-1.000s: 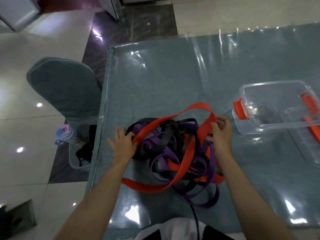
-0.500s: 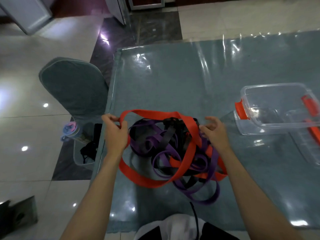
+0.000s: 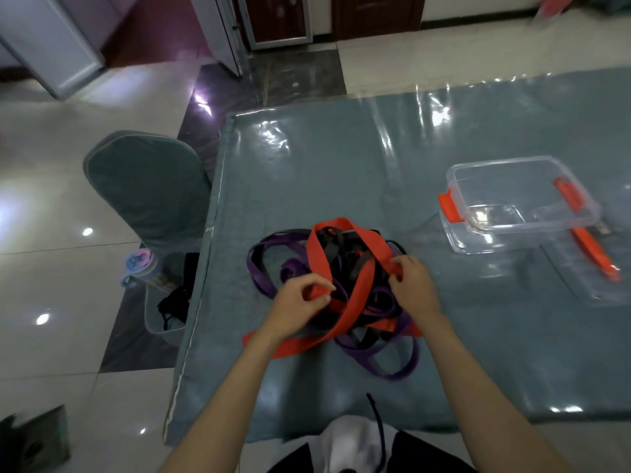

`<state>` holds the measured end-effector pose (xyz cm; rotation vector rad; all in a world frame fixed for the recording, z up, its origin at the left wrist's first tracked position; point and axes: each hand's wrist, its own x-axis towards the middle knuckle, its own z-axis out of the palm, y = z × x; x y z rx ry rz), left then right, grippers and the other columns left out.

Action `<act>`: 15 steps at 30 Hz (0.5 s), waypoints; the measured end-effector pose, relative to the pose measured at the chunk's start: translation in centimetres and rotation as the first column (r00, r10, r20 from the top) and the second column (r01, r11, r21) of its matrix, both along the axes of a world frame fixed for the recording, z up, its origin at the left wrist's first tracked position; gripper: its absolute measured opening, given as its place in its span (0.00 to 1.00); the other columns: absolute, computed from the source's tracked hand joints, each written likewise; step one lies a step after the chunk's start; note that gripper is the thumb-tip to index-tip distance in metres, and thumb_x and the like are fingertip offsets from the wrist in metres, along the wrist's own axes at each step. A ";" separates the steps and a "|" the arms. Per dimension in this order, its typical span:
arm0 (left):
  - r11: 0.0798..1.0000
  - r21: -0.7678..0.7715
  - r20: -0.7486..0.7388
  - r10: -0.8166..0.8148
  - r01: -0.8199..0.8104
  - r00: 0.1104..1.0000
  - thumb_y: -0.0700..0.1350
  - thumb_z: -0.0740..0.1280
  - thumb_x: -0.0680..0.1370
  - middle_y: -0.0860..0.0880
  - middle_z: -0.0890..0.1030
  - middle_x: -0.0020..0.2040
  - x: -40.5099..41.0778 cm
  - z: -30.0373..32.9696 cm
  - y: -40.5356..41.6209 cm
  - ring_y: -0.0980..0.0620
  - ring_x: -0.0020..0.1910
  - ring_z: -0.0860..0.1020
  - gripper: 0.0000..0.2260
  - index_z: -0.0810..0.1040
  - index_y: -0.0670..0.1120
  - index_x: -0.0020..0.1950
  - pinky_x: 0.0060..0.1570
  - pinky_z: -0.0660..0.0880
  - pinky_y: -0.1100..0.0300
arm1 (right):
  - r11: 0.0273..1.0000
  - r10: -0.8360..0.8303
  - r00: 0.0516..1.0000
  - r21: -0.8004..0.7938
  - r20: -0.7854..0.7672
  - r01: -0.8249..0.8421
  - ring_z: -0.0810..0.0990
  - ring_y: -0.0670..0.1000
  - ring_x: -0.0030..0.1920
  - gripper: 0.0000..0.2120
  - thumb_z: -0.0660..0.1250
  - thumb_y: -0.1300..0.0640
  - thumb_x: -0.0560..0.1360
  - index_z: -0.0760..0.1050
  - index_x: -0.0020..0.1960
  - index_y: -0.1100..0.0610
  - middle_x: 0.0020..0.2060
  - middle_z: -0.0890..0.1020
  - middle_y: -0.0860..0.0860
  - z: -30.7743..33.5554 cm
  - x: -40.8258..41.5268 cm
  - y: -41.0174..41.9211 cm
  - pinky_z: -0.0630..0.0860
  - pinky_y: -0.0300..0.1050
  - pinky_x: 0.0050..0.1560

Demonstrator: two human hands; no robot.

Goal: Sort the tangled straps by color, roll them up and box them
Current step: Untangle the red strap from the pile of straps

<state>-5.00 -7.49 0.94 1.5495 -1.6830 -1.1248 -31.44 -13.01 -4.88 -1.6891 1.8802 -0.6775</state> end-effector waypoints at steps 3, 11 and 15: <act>0.998 0.048 0.187 -0.037 0.028 0.982 0.40 0.76 0.76 0.46 0.82 0.54 -3.7 -2.3 0.4 0.47 0.52 0.81 0.13 0.84 0.49 0.60 0.55 0.74 0.54 | 0.998 0.048 0.989 -0.026 -0.138 -0.052 0.75 0.63 0.71 0.15 0.70 0.67 0.76 0.82 0.62 0.65 0.69 0.79 0.62 -0.4 -0.2 2.5 0.72 0.57 0.72; 1.000 0.018 0.449 -0.019 0.012 0.893 0.41 0.73 0.76 0.47 0.76 0.59 -6.5 -4.5 1.3 0.39 0.56 0.81 0.18 0.71 0.49 0.61 0.52 0.77 0.45 | 0.994 0.082 0.924 -0.035 -0.372 -0.102 0.73 0.51 0.77 0.14 0.65 0.49 0.85 0.83 0.53 0.58 0.62 0.84 0.53 -1.6 -1.5 5.6 0.64 0.63 0.75; 0.993 -0.066 0.217 0.111 -0.099 0.970 0.37 0.73 0.74 0.50 0.82 0.50 -5.6 -3.3 0.5 0.44 0.52 0.82 0.15 0.74 0.47 0.57 0.54 0.77 0.49 | 0.986 0.025 0.944 -0.149 -0.329 -0.078 0.79 0.55 0.71 0.15 0.63 0.51 0.86 0.84 0.52 0.59 0.59 0.86 0.56 -1.4 -2.8 6.8 0.70 0.66 0.70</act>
